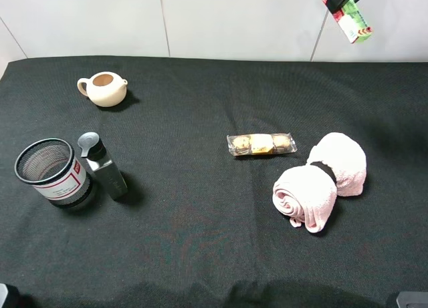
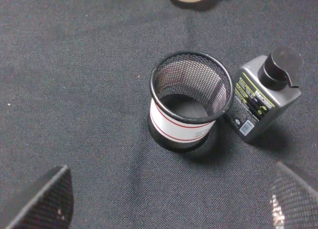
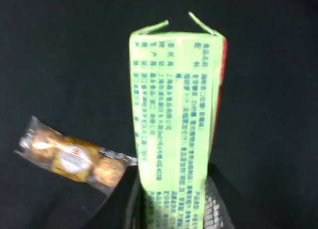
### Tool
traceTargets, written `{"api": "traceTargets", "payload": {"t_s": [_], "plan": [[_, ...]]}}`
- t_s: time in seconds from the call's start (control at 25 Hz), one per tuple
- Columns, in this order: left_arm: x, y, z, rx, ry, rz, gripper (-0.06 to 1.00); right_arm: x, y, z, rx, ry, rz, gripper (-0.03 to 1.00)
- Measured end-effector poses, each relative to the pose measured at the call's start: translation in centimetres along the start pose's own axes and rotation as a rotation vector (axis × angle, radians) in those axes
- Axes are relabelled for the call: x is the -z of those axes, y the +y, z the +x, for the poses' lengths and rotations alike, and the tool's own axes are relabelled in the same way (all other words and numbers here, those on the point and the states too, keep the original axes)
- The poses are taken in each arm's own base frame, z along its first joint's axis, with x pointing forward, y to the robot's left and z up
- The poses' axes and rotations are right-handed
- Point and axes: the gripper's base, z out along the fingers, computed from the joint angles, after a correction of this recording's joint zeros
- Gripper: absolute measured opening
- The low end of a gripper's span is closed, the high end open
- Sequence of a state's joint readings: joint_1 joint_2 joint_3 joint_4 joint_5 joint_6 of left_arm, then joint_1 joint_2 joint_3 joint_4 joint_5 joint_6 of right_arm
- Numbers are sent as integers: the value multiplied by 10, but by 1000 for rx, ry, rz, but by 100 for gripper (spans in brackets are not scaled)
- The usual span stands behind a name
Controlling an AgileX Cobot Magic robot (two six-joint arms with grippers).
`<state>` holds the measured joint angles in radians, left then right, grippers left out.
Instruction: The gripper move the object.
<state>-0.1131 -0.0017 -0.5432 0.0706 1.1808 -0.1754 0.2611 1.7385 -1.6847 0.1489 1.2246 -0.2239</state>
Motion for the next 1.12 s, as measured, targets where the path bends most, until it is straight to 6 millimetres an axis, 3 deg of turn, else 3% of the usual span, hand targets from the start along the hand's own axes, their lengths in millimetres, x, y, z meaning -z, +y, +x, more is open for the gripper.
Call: {"api": "traceTargets", "payload": {"t_s": [0.24,0.76,1.12], "plan": [[0,0,0,0,0,0,83,-2,12,-2,-18,2,-14,18],[0,0,0,0,0,0,83,-7,76,-3,63,20,-65,18],[0,0,0,0,0,0,83,-8,107,0,116,28,-99,18]]}}
